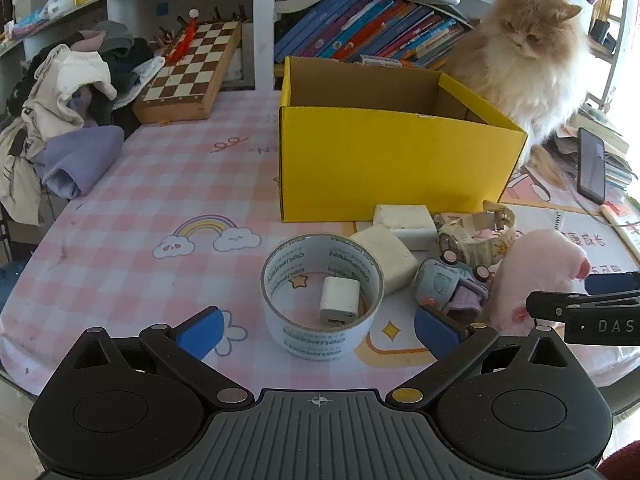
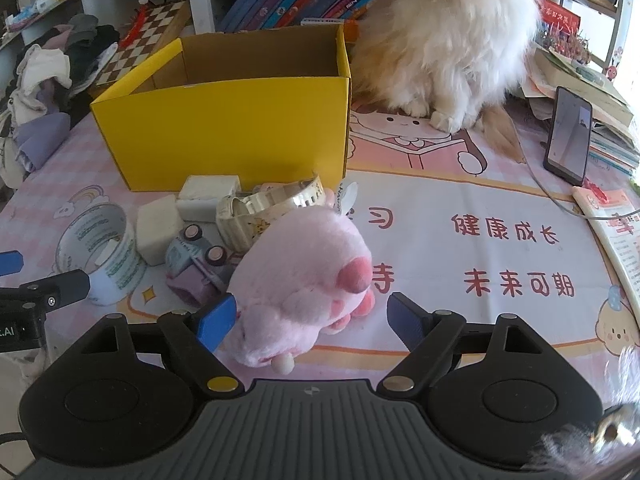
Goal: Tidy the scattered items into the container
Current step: 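Move the right tool toward the pink plush pig while the left tool approaches the tape roll, then close the right tool on the pink pig while the left tool grips the clear tape roll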
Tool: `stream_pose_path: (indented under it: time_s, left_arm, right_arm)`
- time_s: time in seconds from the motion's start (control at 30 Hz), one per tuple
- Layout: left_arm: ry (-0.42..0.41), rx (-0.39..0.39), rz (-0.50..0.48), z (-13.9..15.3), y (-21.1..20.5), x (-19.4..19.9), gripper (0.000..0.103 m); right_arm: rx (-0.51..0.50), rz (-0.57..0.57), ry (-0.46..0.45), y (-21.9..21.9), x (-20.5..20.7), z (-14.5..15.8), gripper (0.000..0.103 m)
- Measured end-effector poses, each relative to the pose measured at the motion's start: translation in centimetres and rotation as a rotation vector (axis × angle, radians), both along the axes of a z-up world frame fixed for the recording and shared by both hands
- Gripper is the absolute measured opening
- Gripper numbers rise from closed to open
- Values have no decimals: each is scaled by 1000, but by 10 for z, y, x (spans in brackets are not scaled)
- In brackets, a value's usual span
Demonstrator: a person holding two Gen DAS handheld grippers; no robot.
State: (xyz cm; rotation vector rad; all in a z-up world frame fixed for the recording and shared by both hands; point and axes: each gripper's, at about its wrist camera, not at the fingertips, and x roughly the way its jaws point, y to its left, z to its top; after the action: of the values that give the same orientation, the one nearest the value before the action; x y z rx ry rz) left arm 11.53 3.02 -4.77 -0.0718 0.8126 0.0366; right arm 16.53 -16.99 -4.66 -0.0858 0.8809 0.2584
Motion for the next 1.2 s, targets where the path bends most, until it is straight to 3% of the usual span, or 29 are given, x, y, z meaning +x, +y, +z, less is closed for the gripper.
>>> stream_pose_path:
  time_s: [0.9, 1.2]
  left_arm:
    - [47, 91, -10, -26, -7, 38, 98]
    - [74, 90, -40, -34, -10, 42, 85]
  right_arm:
    - [18, 47, 65, 2, 26, -12, 94]
    - [27, 54, 85, 0, 30, -16, 94]
